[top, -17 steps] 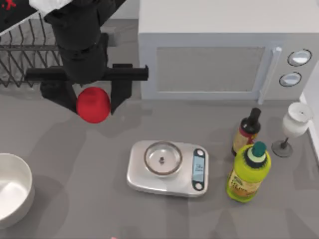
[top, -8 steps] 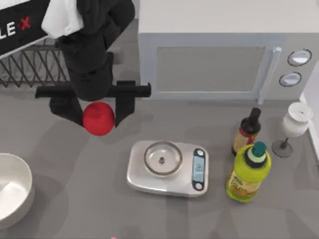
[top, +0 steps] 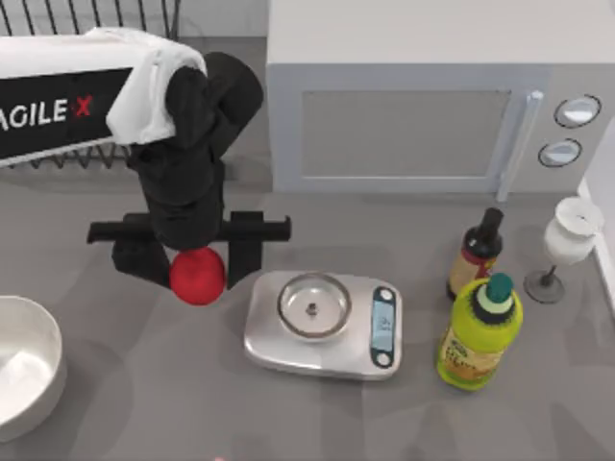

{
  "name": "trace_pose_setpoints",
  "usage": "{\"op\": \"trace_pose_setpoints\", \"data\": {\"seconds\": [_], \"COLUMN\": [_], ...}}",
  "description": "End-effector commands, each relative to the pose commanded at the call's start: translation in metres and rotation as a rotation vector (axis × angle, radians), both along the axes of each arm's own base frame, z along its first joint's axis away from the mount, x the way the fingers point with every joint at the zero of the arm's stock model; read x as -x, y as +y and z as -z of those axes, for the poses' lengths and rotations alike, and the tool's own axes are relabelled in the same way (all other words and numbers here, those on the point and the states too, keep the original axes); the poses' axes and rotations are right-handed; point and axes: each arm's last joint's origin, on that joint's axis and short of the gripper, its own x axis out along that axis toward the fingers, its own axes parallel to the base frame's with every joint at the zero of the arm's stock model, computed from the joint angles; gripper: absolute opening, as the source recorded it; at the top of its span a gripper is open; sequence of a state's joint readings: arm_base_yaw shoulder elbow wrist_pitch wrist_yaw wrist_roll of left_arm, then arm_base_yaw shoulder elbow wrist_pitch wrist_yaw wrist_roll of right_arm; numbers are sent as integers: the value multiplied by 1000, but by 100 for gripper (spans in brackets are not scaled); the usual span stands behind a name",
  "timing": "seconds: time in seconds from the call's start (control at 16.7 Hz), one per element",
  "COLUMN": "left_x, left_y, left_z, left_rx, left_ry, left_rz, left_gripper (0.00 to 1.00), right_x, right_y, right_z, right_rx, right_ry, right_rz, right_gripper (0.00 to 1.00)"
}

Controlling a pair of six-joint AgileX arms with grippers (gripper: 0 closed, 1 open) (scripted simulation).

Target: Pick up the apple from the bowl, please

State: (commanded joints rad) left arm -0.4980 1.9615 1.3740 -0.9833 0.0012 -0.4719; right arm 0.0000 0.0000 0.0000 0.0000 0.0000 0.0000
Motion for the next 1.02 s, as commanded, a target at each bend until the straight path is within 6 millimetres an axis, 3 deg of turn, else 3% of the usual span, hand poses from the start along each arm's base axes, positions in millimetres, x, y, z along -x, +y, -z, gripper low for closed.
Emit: {"op": "trace_pose_setpoints", "data": {"seconds": [0.12, 0.9, 1.02], "left_x": [0, 0, 0], "left_y": [0, 0, 0], "left_z": [0, 0, 0], "left_rx": [0, 0, 0], "left_ry": [0, 0, 0], "left_rz": [0, 0, 0], "left_gripper": [0, 98, 100], "right_x": [0, 0, 0], "right_y": [0, 0, 0], "right_z": [0, 0, 0], "right_rx": [0, 0, 0], "right_ry": [0, 0, 0], "right_rz": [0, 0, 0], "right_gripper": [100, 100, 100]}}
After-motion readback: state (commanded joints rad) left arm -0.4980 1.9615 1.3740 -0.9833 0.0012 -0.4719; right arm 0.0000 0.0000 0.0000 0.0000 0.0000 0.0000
